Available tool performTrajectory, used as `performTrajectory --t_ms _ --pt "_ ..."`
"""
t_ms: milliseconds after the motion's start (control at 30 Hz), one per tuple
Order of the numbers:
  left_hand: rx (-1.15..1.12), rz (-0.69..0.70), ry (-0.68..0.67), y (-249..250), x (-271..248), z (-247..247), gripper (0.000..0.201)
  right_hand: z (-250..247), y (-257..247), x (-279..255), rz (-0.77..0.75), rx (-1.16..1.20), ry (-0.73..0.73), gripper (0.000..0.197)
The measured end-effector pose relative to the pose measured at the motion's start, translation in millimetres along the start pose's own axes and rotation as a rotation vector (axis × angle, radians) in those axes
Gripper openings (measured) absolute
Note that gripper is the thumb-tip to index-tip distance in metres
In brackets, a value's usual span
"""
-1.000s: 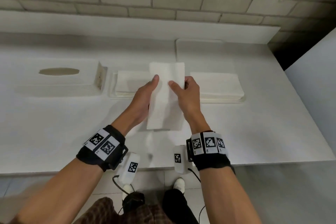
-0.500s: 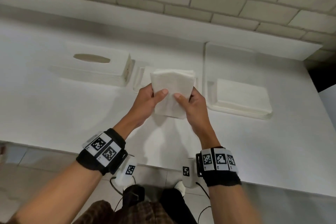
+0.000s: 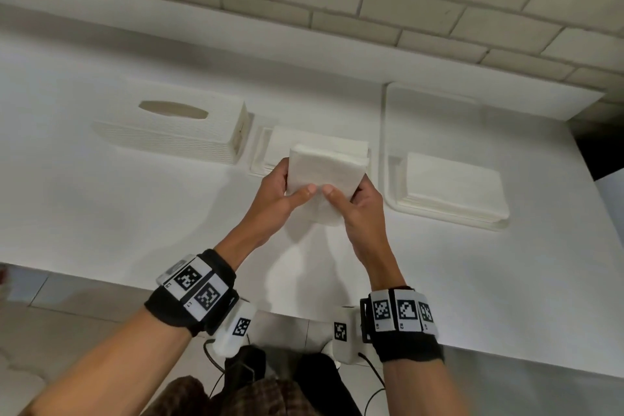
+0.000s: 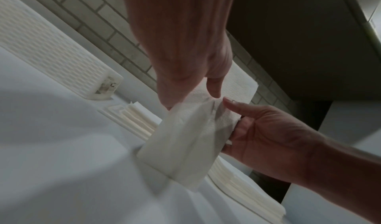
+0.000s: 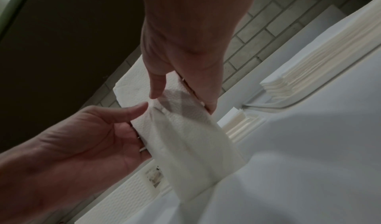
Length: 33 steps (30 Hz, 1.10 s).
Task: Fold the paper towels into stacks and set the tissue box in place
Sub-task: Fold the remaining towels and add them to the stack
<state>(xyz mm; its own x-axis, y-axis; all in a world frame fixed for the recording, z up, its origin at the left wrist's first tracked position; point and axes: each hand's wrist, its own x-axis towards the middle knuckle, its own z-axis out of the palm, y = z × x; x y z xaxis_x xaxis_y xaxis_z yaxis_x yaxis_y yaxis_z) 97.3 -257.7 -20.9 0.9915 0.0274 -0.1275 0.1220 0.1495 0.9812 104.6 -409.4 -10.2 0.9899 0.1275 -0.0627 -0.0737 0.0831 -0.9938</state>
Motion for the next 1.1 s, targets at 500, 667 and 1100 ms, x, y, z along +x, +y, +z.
performTrajectory --t_ms 500,667,1100 --pt "0.502 -0.016 -0.248 33.3 7.2 -16.1 0.010 -35.7 -62.9 20.5 0.075 -0.667 -0.315 0.012" --pt "0.139 -0.143 -0.137 31.0 11.8 -63.7 0.042 -65.5 -47.4 17.5 0.137 -0.275 -0.070 0.010" --pt "0.149 -0.127 0.061 -24.4 1.3 -68.0 0.025 -49.5 28.9 0.1 0.204 -0.201 -0.042 0.027"
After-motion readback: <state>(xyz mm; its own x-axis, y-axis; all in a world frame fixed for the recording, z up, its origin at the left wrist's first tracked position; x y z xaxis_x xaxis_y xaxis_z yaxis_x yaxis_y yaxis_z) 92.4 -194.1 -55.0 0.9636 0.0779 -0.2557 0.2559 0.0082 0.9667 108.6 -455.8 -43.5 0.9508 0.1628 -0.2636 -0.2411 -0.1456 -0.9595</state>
